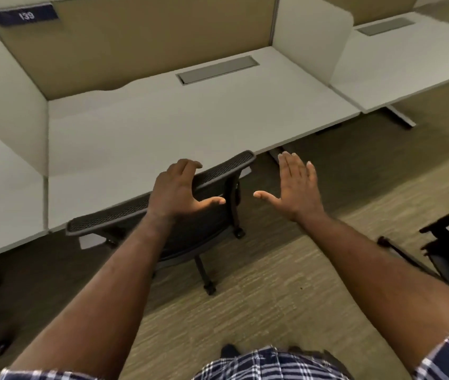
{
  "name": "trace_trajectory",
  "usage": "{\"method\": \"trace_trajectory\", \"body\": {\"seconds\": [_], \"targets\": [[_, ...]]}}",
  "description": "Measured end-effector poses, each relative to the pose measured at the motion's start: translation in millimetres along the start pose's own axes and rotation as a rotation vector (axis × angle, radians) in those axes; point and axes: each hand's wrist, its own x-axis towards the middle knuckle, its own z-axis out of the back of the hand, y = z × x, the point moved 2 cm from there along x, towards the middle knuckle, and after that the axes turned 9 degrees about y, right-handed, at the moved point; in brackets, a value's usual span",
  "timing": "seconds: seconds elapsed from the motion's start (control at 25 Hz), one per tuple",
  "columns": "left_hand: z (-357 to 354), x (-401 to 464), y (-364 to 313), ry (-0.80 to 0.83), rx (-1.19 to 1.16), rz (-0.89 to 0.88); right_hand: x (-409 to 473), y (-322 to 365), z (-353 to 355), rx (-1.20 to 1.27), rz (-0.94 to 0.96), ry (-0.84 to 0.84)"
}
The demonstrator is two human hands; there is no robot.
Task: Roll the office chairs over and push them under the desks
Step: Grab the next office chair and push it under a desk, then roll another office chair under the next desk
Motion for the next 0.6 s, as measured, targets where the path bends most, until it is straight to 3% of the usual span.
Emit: {"method": "trace_trajectory", "body": {"seconds": [0.36,0.6], "targets": [[-68,96,-200,0.192,-0.080,-0.428,-116,-200,15,-0.002,-0.410,-0.152],[-122,133,-382,0.252,-0.090,-0.681,-224,-344,38,-0.042,-0.677,-0.224]]}}
